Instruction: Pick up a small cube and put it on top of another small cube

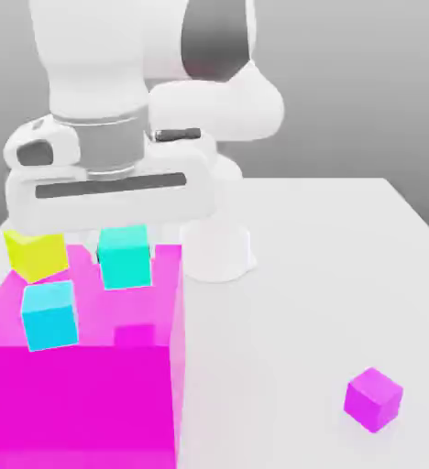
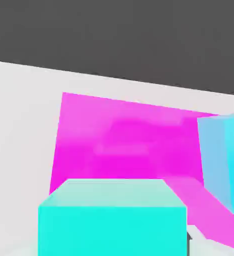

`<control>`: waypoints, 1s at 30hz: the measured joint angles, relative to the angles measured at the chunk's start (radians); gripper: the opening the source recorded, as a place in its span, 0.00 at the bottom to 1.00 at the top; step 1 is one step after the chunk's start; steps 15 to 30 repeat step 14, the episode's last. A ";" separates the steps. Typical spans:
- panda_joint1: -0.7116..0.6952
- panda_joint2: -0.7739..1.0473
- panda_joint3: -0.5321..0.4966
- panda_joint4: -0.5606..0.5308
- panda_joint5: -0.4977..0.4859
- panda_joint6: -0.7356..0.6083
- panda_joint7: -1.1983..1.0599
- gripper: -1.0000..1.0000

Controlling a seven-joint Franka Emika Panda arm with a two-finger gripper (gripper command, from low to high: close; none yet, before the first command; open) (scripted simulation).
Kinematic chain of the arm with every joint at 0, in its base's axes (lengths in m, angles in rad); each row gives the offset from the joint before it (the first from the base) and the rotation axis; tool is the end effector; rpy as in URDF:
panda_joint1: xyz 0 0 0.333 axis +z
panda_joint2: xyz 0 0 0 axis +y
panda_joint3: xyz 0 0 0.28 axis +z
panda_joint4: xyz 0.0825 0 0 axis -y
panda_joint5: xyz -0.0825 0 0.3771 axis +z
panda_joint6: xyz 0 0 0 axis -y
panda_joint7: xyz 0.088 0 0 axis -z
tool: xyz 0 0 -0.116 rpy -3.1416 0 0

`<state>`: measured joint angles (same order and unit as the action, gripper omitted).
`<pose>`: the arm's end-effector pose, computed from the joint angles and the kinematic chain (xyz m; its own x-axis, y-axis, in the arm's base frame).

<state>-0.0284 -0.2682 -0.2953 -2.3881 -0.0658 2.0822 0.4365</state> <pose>0.4299 -0.1468 0.3738 0.7542 -0.6546 -0.0517 -0.6554 -0.7553 0.0005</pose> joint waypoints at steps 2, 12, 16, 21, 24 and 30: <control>-0.043 -0.048 -0.028 0.003 -0.025 -0.036 -0.004 0.00; -0.147 -0.102 -0.092 -0.125 -0.092 0.078 -0.004 1.00; -0.147 -0.102 -0.092 -0.125 -0.092 0.078 -0.004 1.00; -0.147 -0.102 -0.092 -0.125 -0.092 0.078 -0.004 1.00; -0.147 -0.102 -0.092 -0.125 -0.092 0.078 -0.004 1.00; -0.147 -0.102 -0.092 -0.125 -0.092 0.078 -0.004 1.00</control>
